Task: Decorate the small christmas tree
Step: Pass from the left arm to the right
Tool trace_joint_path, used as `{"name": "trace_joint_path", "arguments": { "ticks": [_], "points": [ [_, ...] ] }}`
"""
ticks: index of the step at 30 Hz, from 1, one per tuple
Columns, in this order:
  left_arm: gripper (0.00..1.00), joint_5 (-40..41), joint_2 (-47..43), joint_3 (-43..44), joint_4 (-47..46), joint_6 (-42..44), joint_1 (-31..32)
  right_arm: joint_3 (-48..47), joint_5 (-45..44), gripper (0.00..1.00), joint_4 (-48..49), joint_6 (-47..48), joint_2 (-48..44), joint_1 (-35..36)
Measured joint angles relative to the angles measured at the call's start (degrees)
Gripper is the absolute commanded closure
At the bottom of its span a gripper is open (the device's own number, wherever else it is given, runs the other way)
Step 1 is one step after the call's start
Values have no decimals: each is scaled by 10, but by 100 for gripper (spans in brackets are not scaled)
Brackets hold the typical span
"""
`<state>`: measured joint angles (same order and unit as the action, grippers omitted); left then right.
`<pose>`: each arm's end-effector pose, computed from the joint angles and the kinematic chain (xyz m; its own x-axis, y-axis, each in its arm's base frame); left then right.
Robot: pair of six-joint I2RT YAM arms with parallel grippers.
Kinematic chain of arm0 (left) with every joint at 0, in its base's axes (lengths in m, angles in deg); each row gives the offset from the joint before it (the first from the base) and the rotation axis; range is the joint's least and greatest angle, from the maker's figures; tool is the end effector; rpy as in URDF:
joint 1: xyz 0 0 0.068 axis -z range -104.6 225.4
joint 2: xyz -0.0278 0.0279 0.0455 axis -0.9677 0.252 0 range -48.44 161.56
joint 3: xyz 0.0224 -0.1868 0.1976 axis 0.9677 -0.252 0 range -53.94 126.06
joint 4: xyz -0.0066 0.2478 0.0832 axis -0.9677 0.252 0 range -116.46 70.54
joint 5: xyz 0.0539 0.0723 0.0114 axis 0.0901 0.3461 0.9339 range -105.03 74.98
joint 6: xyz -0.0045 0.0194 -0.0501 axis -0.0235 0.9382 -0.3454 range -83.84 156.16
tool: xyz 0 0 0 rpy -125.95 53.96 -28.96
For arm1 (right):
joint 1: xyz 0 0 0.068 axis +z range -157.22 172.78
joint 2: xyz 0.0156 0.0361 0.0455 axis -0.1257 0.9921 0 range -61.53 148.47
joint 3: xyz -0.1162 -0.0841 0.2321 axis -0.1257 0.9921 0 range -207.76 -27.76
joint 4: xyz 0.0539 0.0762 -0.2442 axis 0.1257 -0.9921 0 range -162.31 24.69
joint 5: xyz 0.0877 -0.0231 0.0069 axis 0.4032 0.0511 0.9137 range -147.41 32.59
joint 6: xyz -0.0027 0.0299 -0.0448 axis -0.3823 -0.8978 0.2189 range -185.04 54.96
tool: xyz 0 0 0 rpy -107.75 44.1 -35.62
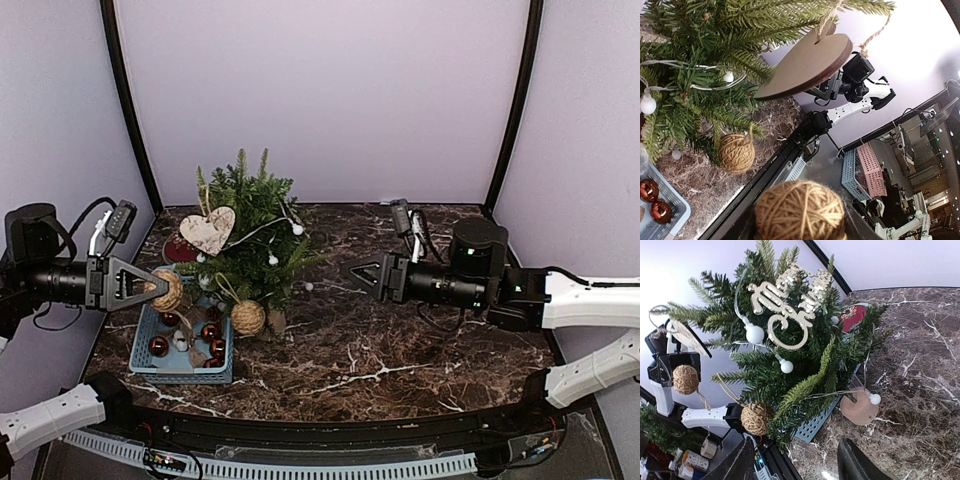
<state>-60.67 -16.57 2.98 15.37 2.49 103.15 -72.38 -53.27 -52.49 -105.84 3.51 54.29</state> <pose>0.0652 -0.0630 0.3826 -0.7290 -0.0544 -0.6824 0.6335 0.3240 -0.7026 0.1255 0.2365 0.3092 -0.6428 0.1817 -0.7442 -0.6484 0.3884 0.6548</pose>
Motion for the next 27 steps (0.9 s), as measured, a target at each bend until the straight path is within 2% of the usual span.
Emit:
{"name": "trace_joint_path", "arguments": {
  "ticks": [10, 12, 19, 22, 27],
  "points": [
    [73, 2, 49, 12, -35, 17, 15, -11, -41, 37, -20, 19, -30, 0],
    [74, 18, 63, 15, -40, 23, 43, -12, -48, 37, -26, 22, -30, 0],
    [76, 108, 124, 53, -41, 46, 198, -14, -64, 37, -33, 27, -30, 0],
    [77, 142, 135, 60, -41, 51, 228, -15, -67, 37, -35, 28, -30, 0],
    [78, 174, 132, 73, -40, 50, 239, -16, -68, 37, -35, 30, -30, 0]
  ]
}}
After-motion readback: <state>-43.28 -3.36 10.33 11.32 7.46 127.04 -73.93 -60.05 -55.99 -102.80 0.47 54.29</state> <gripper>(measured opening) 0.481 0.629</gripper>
